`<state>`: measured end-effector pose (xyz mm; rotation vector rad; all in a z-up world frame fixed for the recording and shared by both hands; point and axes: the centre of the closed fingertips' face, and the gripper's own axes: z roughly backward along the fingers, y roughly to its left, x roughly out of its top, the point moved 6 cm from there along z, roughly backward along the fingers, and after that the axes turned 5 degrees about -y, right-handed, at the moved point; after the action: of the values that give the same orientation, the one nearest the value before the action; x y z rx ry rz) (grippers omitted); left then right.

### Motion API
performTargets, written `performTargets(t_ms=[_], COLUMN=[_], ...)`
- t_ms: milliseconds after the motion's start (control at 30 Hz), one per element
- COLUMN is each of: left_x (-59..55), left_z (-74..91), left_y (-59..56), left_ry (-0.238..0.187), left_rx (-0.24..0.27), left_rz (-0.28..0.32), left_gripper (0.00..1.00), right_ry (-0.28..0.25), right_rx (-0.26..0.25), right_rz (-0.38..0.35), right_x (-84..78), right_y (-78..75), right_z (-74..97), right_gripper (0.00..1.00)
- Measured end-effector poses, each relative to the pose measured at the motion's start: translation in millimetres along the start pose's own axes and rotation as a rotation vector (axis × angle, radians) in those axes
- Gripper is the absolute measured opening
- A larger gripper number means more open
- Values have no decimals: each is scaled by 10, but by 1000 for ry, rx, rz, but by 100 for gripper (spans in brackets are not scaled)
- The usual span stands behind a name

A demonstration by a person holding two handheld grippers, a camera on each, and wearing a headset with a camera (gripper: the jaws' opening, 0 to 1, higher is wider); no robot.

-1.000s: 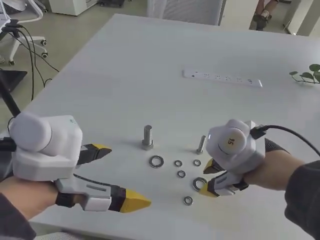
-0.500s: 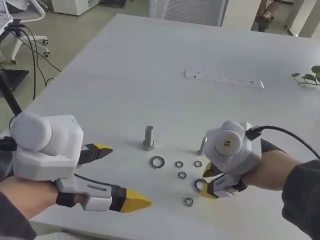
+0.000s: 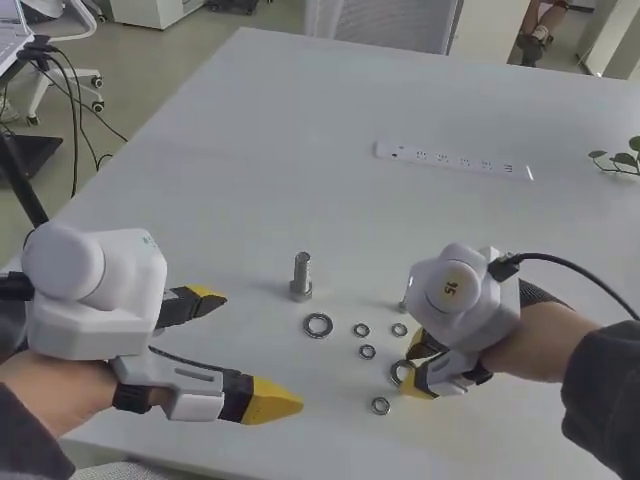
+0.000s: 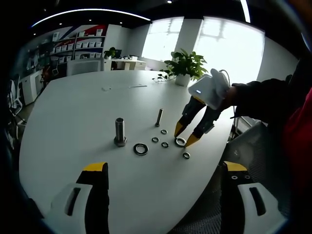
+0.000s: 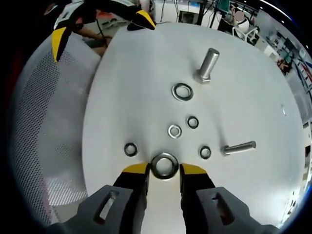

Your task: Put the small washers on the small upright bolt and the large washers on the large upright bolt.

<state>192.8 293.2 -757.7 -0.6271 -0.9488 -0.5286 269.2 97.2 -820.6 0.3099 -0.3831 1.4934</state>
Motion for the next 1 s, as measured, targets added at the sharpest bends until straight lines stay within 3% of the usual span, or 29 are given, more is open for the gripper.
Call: performTargets(t_ms=[300,1000], left_x=[16,26], left_z=[6,-2], left_y=[5,4], left_ry=[-6,-13], left_rx=[0,-2], left_rz=[-3,-2], left_gripper=[95,94], right_ry=[2,12], right_rx=[12,15], right_rz=[-36,-46], right_x=[-6,29], right_y=[-10,-5], right_z=[-3,0], right_gripper=[26,23])
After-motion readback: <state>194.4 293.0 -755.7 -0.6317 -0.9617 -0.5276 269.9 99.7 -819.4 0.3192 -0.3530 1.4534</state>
